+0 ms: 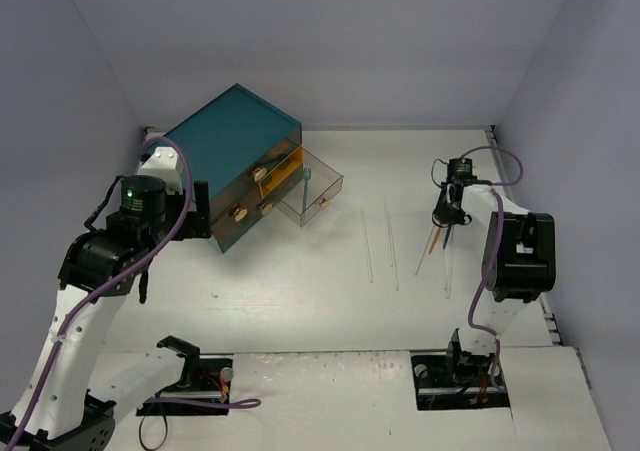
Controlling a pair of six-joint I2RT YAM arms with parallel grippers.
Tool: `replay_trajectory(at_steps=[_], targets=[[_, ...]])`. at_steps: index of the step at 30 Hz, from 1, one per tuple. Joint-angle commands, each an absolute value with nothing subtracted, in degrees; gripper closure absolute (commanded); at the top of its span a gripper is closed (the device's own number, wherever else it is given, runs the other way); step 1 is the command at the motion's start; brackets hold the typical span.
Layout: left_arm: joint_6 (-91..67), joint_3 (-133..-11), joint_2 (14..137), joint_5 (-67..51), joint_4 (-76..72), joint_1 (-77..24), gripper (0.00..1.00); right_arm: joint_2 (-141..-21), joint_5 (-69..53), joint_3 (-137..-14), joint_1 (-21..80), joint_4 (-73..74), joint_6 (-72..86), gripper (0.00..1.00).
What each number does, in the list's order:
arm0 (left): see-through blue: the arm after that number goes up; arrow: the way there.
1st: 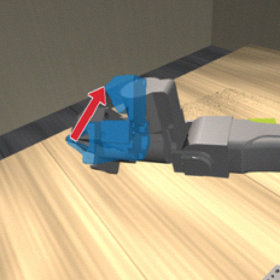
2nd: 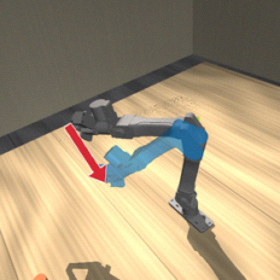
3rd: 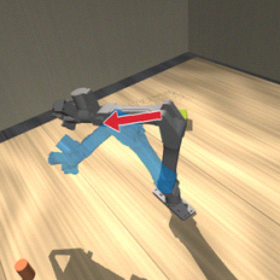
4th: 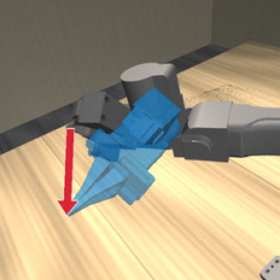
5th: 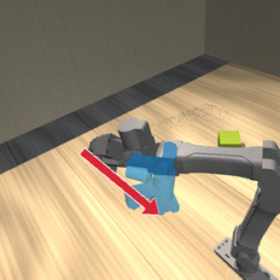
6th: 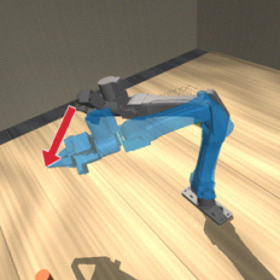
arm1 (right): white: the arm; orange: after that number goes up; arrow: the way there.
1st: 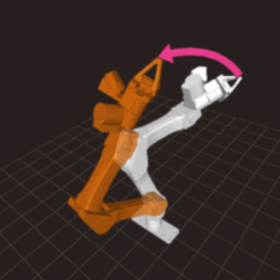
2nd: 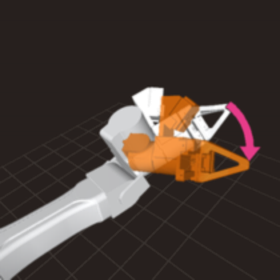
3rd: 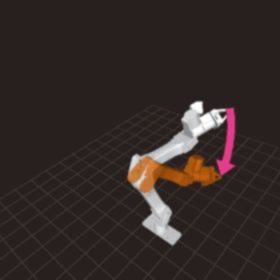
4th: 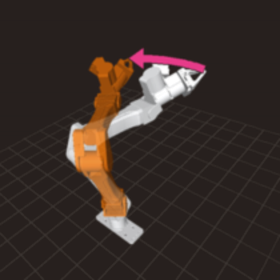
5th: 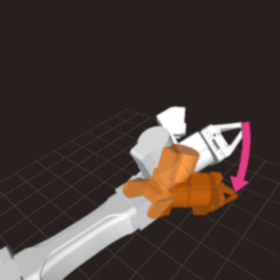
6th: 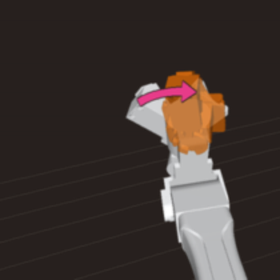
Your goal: Sort the eating utensils into containers
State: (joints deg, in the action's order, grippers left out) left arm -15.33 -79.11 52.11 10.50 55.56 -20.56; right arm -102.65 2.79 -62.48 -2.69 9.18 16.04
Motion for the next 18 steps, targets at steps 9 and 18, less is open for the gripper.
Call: replay_trajectory(at_steps=[9, 18], targets=[[-16.08, -80.84, 53.42, 10.21, 53.79, -20.23, 0.12, -89.42, 1.67, -68.95, 3.39, 9.37, 16.56, 1.0], [-16.08, -80.63, 52.46, 9.87, 53.99, -20.21, 0.12, -91.8, 4.53, -66.31, 0.57, 10.22, 18.68, 0.74]])
